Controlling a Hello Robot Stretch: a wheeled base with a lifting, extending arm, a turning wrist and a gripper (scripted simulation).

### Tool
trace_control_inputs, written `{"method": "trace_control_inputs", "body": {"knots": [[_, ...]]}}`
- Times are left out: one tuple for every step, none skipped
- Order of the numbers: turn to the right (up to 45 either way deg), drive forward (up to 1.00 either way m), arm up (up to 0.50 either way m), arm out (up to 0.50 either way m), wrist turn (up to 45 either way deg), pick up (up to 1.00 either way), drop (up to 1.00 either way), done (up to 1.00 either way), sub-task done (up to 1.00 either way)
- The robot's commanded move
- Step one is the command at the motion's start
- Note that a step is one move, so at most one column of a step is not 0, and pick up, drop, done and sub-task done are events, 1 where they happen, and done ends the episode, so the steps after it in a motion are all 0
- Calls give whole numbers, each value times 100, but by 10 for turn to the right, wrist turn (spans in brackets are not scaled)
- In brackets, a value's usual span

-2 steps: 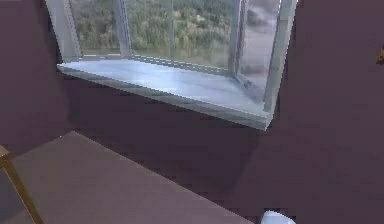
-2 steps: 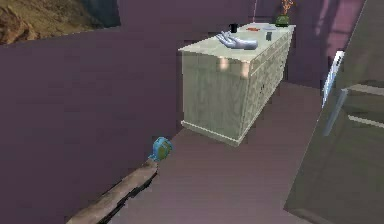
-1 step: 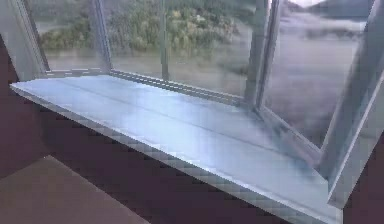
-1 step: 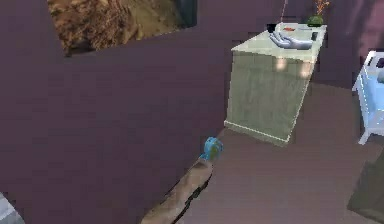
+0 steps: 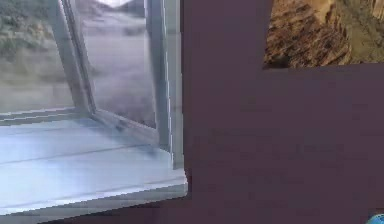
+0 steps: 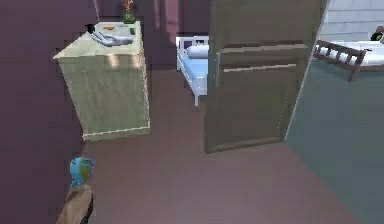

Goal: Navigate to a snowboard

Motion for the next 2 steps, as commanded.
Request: {"method": "trace_control_inputs", "body": {"knots": [[420,0,0,0,0,0,0,0,0],[0,0,0,0,0,0,0,100,0]]}}
